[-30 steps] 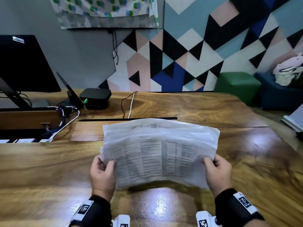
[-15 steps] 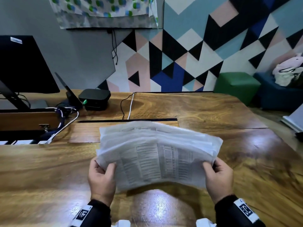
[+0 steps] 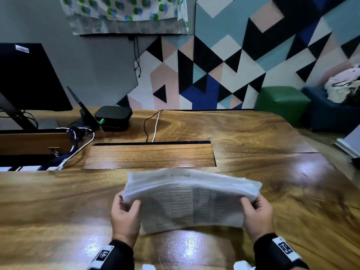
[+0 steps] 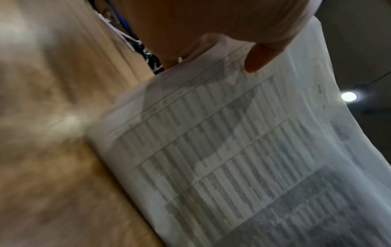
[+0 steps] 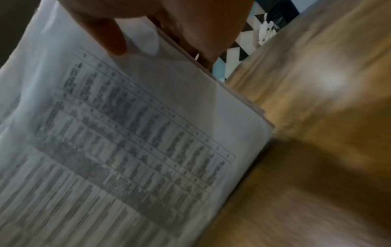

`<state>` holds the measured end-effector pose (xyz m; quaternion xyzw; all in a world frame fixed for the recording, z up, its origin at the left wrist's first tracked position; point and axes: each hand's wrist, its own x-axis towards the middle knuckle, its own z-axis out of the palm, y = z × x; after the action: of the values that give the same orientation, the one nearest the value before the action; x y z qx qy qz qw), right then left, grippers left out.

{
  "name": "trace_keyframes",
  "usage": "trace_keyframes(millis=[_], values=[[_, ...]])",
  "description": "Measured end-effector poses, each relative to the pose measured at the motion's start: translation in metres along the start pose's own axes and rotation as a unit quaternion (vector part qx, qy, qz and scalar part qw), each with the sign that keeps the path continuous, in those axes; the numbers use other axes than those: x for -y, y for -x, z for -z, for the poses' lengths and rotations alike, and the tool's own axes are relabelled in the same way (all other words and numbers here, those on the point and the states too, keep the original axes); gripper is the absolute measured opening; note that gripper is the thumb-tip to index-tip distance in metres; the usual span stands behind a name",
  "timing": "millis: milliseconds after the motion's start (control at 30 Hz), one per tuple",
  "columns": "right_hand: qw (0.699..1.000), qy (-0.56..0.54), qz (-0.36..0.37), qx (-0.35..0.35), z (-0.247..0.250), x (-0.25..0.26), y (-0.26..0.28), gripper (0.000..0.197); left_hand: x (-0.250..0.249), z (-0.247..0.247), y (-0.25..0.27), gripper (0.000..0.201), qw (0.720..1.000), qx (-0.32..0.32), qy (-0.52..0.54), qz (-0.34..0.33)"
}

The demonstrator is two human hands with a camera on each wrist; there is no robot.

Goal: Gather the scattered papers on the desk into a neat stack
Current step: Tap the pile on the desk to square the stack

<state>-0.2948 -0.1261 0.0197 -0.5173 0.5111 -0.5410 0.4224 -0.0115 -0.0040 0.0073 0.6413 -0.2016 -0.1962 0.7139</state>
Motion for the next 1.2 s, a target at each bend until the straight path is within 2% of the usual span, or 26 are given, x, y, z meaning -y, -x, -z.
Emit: trace_keyframes(millis=[167, 267, 300, 367, 400, 433, 500, 533, 567, 633, 667, 700, 733, 767, 833, 867, 933, 967, 1033, 1100, 1200], values=[[0.995, 0.038, -0.071, 0.052, 0.002, -0.012, 0.005, 0.018, 0.01, -0.001, 0.004, 0.027, 0.998, 0.002, -0.022, 0.057], [0.993, 0.052, -0.067, 0.077, 0.004, 0.0, 0.003, 0.032, -0.002, 0.005, -0.002, 0.024, 0.998, 0.03, -0.032, 0.053], [0.994, 0.052, -0.056, 0.083, 0.003, 0.006, 0.002, 0.034, -0.011, 0.007, -0.004, 0.033, 0.998, 0.031, -0.047, 0.03], [0.995, 0.033, -0.029, 0.092, 0.001, 0.019, 0.0, 0.033, -0.039, 0.009, -0.009, 0.07, 0.984, 0.027, -0.159, -0.073], [0.995, 0.022, -0.013, 0.098, -0.002, 0.025, -0.001, 0.031, -0.058, 0.007, -0.011, 0.082, 0.961, 0.045, -0.228, -0.151], [0.994, 0.015, 0.001, 0.107, -0.005, 0.033, -0.003, 0.03, -0.08, 0.003, -0.012, 0.085, 0.926, 0.082, -0.285, -0.235], [0.989, 0.015, 0.033, 0.141, -0.012, 0.05, -0.006, 0.033, -0.114, -0.011, -0.016, 0.079, 0.828, 0.204, -0.371, -0.367], [0.986, 0.015, 0.05, 0.159, -0.016, 0.06, -0.007, 0.035, -0.127, -0.02, -0.017, 0.073, 0.783, 0.269, -0.405, -0.388], [0.983, 0.018, 0.066, 0.172, -0.019, 0.069, -0.009, 0.033, -0.134, -0.029, -0.018, 0.064, 0.746, 0.324, -0.44, -0.381], [0.976, 0.042, 0.105, 0.184, -0.024, 0.085, -0.014, 0.024, -0.14, -0.045, -0.02, 0.036, 0.697, 0.37, -0.506, -0.348], [0.971, 0.063, 0.13, 0.188, -0.026, 0.092, -0.017, 0.018, -0.136, -0.05, -0.022, 0.026, 0.7, 0.374, -0.512, -0.328], [0.967, 0.085, 0.151, 0.186, -0.025, 0.099, -0.02, 0.014, -0.133, -0.053, -0.024, 0.018, 0.726, 0.377, -0.491, -0.299], [0.965, 0.093, 0.167, 0.18, -0.022, 0.104, -0.024, 0.012, -0.129, -0.055, -0.026, 0.011, 0.764, 0.382, -0.448, -0.262], [0.965, 0.1, 0.179, 0.161, -0.018, 0.107, -0.03, 0.012, -0.126, -0.056, -0.028, 0.014, 0.802, 0.385, -0.393, -0.231], [0.971, 0.104, 0.19, 0.096, -0.005, 0.107, -0.041, 0.024, -0.12, -0.055, -0.03, 0.035, 0.856, 0.379, -0.298, -0.185], [0.978, 0.083, 0.175, 0.073, 0.003, 0.104, -0.046, 0.034, -0.116, -0.055, -0.03, 0.037, 0.876, 0.373, -0.258, -0.162], [0.99, -0.026, 0.102, 0.097, 0.012, 0.097, -0.049, 0.047, -0.113, -0.055, -0.028, 0.016, 0.909, 0.361, -0.172, -0.121], [0.985, -0.095, 0.055, 0.13, 0.012, 0.093, -0.048, 0.045, -0.113, -0.054, -0.026, 0.007, 0.923, 0.348, -0.127, -0.102], [0.973, -0.149, -0.018, 0.177, 0.005, 0.088, -0.043, 0.035, -0.109, -0.055, -0.023, 0.027, 0.944, 0.319, -0.063, -0.061], [0.977, -0.11, -0.014, 0.184, -0.004, 0.092, -0.036, 0.03, -0.104, -0.057, -0.022, 0.036, 0.951, 0.307, -0.024, -0.027], [0.986, -0.09, 0.035, 0.136, -0.01, 0.093, -0.028, 0.026, -0.088, -0.057, -0.016, 0.039, 0.958, 0.288, 0.015, 0.003]])
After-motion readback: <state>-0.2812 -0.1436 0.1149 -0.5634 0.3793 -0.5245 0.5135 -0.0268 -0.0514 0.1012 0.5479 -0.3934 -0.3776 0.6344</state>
